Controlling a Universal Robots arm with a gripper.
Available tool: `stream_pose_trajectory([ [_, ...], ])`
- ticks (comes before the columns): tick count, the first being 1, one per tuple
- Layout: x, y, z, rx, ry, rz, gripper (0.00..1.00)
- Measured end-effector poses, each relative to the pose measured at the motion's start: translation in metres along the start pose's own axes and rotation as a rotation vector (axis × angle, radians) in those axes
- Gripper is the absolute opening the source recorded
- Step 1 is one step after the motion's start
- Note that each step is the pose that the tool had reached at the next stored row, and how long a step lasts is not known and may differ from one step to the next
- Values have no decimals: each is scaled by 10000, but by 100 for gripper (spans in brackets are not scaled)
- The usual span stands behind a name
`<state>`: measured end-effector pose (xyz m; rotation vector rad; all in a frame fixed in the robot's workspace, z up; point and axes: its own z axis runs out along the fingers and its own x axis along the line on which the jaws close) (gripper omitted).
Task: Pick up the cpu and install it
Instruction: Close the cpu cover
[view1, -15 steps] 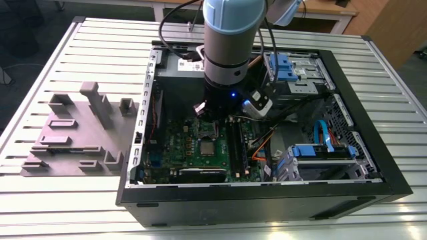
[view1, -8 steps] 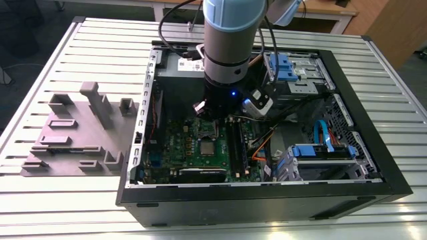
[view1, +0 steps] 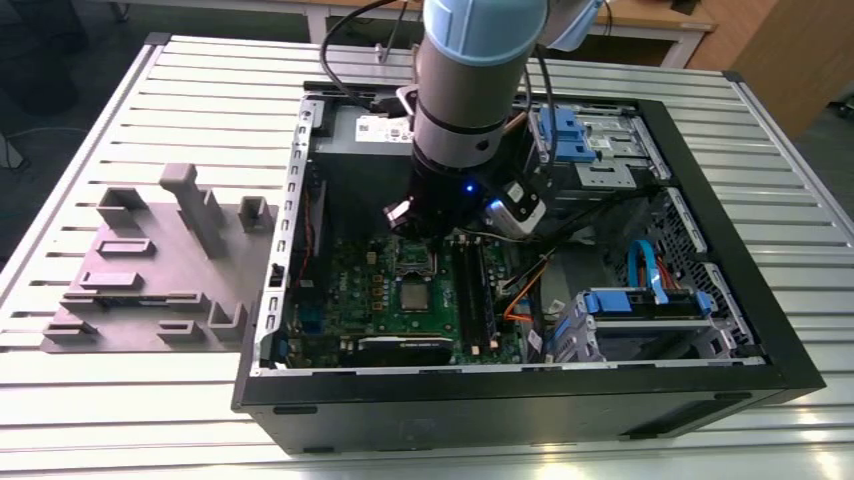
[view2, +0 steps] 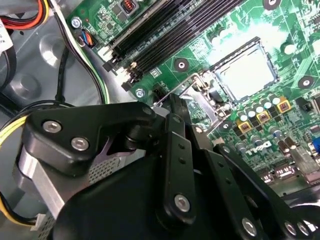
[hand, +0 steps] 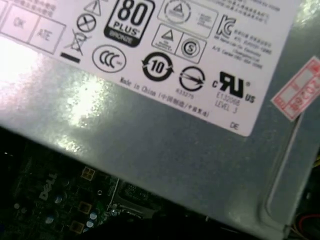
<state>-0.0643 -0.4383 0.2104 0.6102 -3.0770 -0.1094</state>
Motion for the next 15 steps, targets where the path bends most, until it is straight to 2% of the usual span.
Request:
stream_pose_trajectory([
  [4, -19, -7, 2, -16, 21, -60, 10],
  [15, -53, -21, 6, -49, 93, -1238, 10],
])
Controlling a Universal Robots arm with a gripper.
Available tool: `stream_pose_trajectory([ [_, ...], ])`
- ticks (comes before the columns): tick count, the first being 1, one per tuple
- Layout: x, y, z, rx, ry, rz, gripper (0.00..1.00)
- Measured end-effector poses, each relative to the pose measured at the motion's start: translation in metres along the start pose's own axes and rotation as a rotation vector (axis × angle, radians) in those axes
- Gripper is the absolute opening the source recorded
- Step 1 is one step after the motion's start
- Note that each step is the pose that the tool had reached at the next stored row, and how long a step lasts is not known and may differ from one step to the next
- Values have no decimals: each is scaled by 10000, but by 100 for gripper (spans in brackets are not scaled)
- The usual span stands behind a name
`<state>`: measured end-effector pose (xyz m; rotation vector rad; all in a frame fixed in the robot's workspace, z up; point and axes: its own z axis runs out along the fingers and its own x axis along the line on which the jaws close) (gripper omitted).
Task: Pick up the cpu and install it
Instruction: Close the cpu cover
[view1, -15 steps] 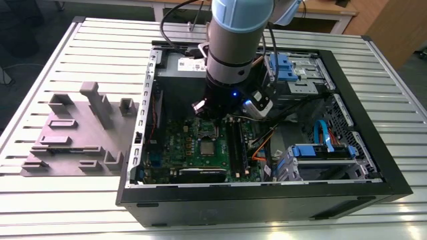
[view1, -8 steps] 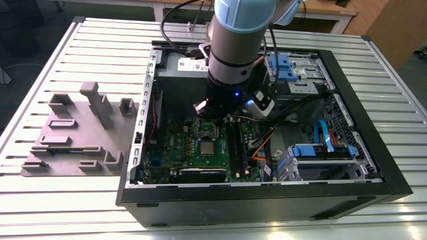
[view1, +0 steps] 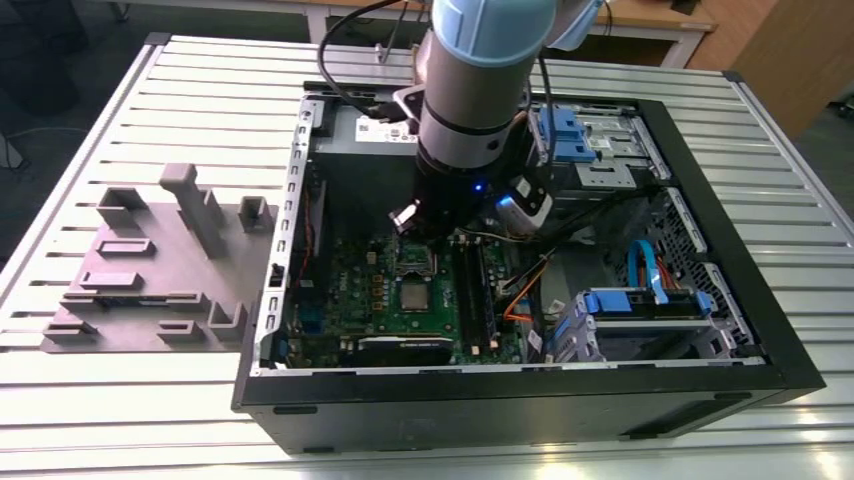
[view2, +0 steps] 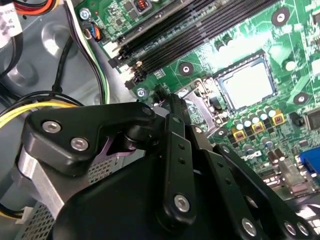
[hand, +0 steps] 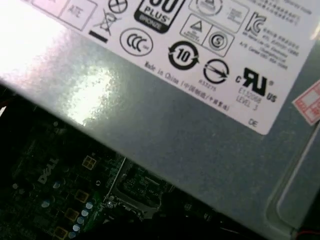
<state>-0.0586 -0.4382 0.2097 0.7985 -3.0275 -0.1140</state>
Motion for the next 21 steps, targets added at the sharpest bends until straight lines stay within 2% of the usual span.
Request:
stream_pose_trajectory([
  [4, -42, -25, 1, -19, 8, -224, 10],
  [7, -49, -29, 3, -71, -1, -476, 10],
  [12, -59, -34, 11, -213, -52, -906, 10],
  [15, -95, -56, 19, -286, -90, -1004, 10],
  [18, -101, -61, 40, -344, -120, -1054, 10],
  [19, -101, -62, 47, -377, -139, -1081, 10],
  [21, -102, -63, 58, -487, -204, -1137, 10],
])
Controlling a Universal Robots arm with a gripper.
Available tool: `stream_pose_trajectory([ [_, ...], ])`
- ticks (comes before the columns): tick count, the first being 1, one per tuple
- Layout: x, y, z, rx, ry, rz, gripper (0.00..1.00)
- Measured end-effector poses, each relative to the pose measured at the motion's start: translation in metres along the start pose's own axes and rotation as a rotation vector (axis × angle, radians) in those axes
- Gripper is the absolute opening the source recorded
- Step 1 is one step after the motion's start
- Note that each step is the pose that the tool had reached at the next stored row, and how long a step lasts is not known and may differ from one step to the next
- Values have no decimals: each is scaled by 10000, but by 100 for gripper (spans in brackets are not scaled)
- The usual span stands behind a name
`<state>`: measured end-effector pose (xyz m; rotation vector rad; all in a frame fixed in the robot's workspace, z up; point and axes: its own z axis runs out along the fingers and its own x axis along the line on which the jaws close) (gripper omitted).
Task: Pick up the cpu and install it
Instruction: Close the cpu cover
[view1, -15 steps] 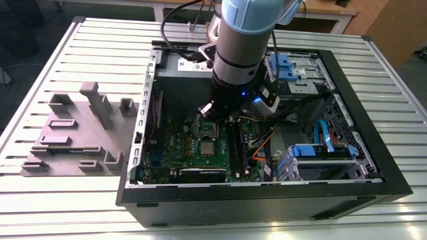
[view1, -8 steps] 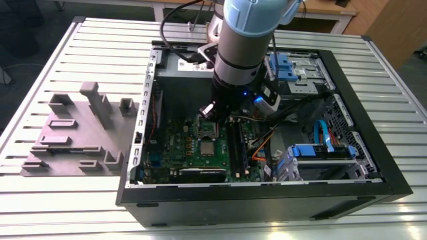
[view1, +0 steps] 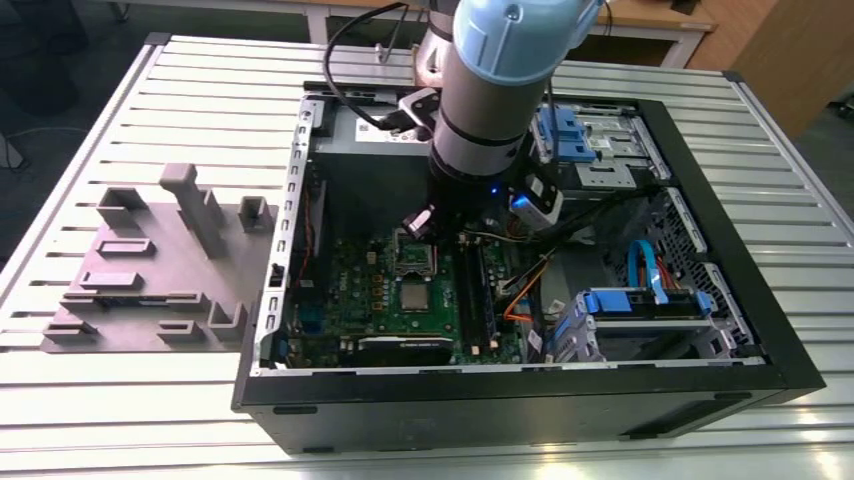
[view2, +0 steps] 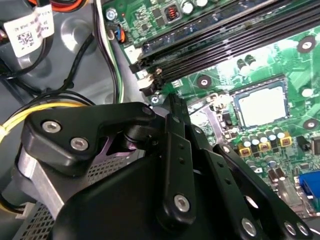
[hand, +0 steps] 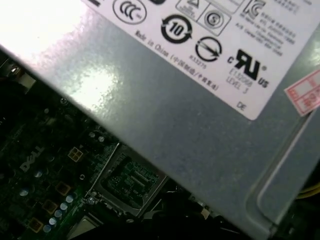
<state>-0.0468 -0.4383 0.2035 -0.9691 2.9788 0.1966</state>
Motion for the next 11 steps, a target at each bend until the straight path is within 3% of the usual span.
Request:
stream_pose_trajectory([
  [4, 3, 0, 13, -185, -117, -110, 10],
  [11, 32, 9, 15, -284, -208, -166, 10],
])
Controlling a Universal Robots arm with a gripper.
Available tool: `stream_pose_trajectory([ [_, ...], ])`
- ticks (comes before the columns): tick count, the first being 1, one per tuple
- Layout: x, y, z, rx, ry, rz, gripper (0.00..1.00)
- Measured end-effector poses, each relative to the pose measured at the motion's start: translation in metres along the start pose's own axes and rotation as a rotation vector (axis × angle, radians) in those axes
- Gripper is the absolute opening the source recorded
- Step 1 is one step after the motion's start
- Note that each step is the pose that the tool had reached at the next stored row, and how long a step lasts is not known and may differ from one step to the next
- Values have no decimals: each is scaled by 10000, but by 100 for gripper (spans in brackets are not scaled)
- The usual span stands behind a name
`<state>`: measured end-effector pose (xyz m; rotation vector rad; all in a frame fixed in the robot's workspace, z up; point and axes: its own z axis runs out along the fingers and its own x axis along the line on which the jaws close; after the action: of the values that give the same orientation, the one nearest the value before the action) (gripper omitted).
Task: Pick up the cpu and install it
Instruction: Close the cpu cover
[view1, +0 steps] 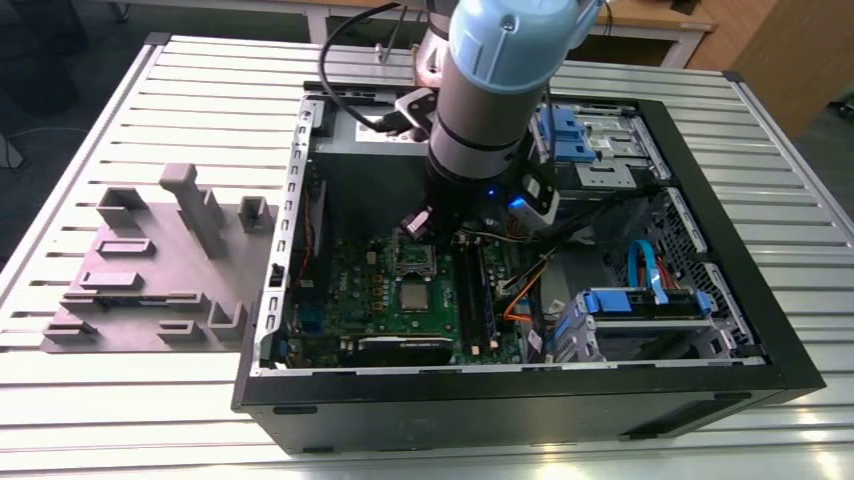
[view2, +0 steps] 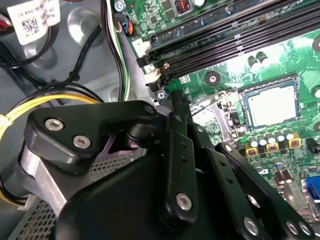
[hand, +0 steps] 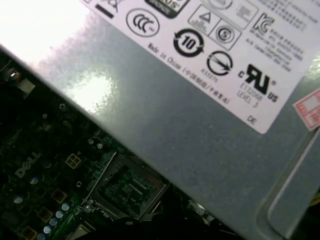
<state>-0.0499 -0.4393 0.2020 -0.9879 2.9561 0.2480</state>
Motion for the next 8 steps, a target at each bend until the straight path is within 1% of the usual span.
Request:
stream_pose_trajectory([
  [4, 12, -3, -2, -21, -23, -16, 10],
  [8, 17, -8, -13, -67, -66, -22, 10],
])
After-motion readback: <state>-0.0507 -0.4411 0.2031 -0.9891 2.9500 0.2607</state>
